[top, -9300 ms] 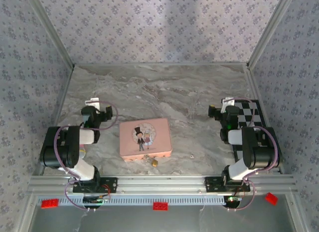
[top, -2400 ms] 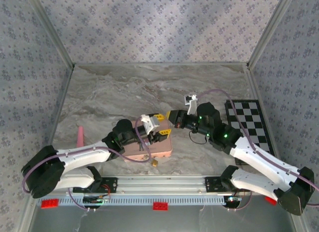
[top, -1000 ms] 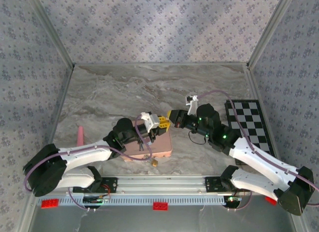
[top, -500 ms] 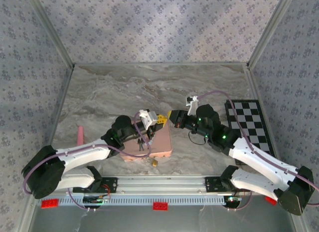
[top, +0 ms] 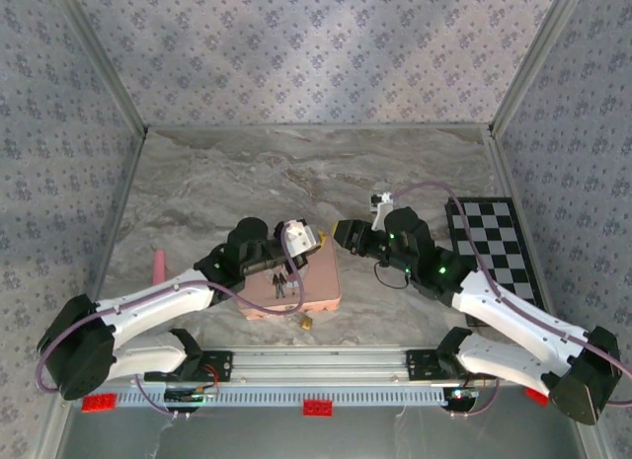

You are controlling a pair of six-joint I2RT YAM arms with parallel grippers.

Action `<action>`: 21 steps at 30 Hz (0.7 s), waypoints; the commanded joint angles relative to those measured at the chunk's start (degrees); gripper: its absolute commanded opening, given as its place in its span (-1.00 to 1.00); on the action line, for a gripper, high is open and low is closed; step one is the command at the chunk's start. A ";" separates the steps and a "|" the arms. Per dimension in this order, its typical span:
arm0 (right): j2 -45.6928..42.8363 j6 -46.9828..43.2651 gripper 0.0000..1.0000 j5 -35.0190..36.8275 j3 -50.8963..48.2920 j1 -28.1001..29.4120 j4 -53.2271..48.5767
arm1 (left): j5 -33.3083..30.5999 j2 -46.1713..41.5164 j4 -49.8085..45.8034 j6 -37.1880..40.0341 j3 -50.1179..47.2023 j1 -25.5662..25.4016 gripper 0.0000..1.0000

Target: Unlock a padlock with a key

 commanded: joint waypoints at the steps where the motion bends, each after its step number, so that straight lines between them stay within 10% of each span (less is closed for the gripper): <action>1: -1.06 3.41 -0.28 0.94 -0.81 -0.13 0.41 | -4.63 -1.16 -9.31 8.00 4.42 0.23 -1.00; 8: -3.42 14.33 -0.26 2.85 -7.80 0.12 7.26 | -5.99 -1.35 -14.77 30.95 4.24 -1.41 -1.00; 21: -8.53 30.01 -0.18 1.65 -16.74 -1.55 17.54 | -6.83 5.98 -18.76 48.07 13.47 -2.96 -1.00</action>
